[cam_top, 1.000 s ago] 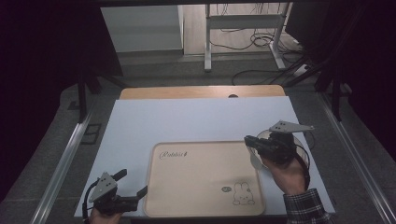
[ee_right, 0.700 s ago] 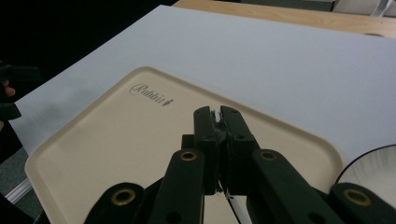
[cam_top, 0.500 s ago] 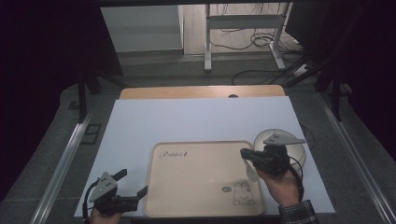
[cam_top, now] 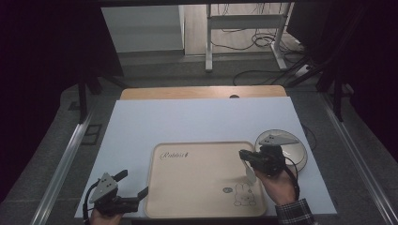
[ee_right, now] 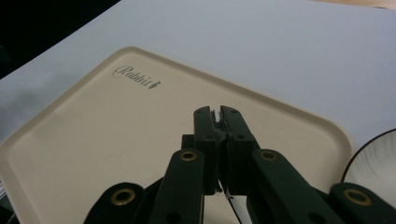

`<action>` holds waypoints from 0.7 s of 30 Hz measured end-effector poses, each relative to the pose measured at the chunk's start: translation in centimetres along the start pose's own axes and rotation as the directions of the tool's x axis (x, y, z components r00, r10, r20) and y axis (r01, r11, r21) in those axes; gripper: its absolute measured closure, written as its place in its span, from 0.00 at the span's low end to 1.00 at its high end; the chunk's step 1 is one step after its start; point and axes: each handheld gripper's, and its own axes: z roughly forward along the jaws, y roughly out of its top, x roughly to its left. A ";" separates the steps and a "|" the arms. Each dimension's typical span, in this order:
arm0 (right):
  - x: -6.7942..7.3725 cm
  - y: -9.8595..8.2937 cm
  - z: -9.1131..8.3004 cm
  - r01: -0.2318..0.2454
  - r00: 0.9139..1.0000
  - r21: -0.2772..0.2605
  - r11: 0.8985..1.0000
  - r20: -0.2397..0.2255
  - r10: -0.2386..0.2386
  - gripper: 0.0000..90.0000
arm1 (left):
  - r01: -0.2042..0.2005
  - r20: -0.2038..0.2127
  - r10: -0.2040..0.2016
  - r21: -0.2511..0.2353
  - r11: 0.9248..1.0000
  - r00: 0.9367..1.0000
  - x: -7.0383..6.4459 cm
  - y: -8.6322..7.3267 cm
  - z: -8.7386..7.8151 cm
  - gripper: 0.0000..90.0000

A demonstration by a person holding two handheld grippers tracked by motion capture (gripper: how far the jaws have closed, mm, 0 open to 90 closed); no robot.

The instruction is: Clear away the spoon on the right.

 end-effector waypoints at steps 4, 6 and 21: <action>0.0 0.3 0.9 0.017 1.000 0.006 1.000 0.011 -0.017 0.96 | 0.000 0.001 0.000 0.000 1.000 1.000 0.0 0.0 0.0 0.01; 0.1 0.4 1.3 0.020 1.000 0.005 1.000 0.015 -0.020 0.96 | 0.000 0.001 0.000 -0.001 1.000 1.000 0.0 0.0 0.0 0.01; 0.2 1.2 3.0 0.037 0.999 0.032 0.999 0.020 -0.038 0.95 | -0.001 0.002 0.001 0.000 1.000 1.000 0.0 0.0 0.0 0.01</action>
